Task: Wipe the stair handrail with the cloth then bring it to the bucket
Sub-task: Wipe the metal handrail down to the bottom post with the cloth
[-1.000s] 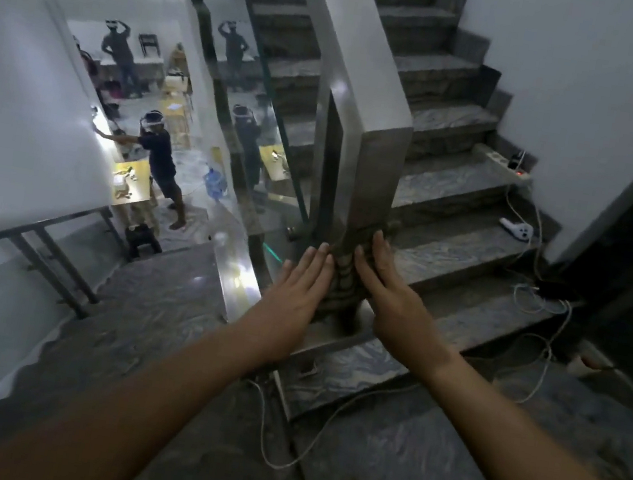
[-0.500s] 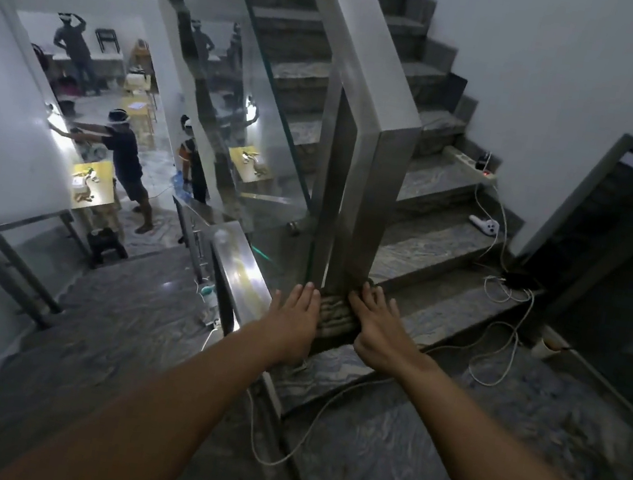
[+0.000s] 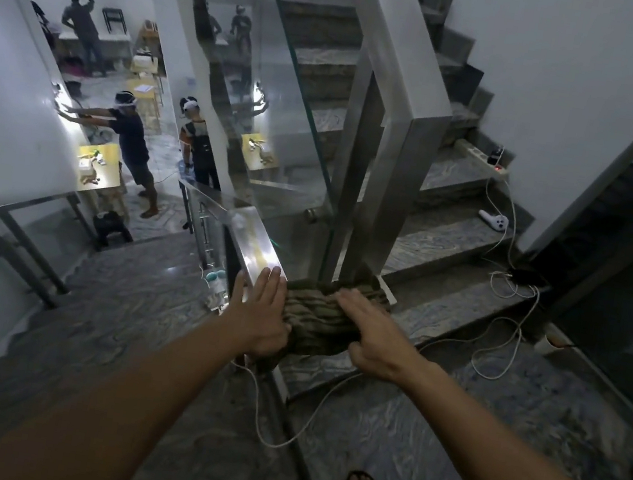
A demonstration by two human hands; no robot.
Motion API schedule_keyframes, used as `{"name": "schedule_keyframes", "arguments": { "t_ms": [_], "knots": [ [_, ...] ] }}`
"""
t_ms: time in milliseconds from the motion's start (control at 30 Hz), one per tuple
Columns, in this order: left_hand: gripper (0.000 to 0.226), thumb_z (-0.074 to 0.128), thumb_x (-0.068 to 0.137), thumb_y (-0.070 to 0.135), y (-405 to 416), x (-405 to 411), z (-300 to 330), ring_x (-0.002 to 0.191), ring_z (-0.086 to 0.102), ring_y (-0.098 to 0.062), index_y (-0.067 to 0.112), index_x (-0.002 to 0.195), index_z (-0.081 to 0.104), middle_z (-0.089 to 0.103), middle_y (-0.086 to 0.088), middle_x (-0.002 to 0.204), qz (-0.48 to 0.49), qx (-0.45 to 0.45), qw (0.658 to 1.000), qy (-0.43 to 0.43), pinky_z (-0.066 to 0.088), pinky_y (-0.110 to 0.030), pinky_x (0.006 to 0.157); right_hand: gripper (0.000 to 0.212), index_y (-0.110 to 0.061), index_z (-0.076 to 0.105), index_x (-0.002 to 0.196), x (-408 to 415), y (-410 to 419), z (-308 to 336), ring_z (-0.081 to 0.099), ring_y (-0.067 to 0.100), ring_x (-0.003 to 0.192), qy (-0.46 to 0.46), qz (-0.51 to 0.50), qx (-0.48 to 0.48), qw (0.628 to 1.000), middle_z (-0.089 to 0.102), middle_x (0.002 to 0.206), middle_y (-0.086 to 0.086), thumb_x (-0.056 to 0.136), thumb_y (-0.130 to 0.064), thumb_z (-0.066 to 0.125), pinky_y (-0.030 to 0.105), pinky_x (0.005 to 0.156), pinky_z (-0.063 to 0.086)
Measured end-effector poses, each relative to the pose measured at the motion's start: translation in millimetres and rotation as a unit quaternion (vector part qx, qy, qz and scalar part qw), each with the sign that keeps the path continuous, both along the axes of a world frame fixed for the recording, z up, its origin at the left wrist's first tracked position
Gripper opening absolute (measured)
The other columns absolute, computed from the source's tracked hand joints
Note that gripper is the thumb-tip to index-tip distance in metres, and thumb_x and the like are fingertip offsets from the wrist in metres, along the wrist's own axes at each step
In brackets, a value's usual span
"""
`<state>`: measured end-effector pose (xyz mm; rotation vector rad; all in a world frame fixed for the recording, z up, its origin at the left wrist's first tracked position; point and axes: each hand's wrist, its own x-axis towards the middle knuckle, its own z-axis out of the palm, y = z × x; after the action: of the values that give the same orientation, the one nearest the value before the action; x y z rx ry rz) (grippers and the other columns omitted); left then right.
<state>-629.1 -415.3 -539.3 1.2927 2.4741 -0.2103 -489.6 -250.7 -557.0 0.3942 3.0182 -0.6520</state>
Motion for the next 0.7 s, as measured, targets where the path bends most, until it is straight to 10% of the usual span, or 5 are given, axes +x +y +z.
{"name": "schedule_keyframes", "arguments": {
  "t_ms": [300,500,700],
  "knots": [
    [0.070,0.019,0.098,0.040,5,56,-21,0.148,-0.012,-0.034,-0.003,0.148,-0.003,-0.010,-0.024,0.159,0.093,0.127,0.987,-0.024,-0.008,-0.045,0.120,0.060,-0.007,0.019,0.149,1,0,-18,0.002,0.022,0.148,-0.003,-0.034,0.118,0.992,0.011,0.160,0.008,0.098,-0.037,0.031,0.034,0.118,-0.006],
    [0.064,0.009,0.097,0.041,-3,7,-21,0.150,-0.009,-0.024,0.009,0.152,0.002,-0.004,-0.007,0.163,0.089,0.122,0.988,-0.025,-0.005,-0.058,0.118,0.063,-0.004,0.051,0.131,-9,-23,-5,0.054,0.034,0.113,0.014,-0.007,0.188,0.982,0.057,0.128,0.019,0.091,-0.048,0.029,0.044,0.097,0.045],
    [0.059,0.016,0.099,0.039,2,-40,-23,0.150,-0.011,-0.022,0.018,0.152,-0.001,-0.010,-0.003,0.163,0.076,0.120,0.990,-0.022,-0.007,-0.061,0.117,0.054,-0.003,0.053,0.125,-24,-56,-5,0.047,0.031,0.123,0.070,-0.002,0.105,0.992,0.052,0.132,0.018,0.092,-0.043,0.037,0.039,0.105,0.039]
  ]
}}
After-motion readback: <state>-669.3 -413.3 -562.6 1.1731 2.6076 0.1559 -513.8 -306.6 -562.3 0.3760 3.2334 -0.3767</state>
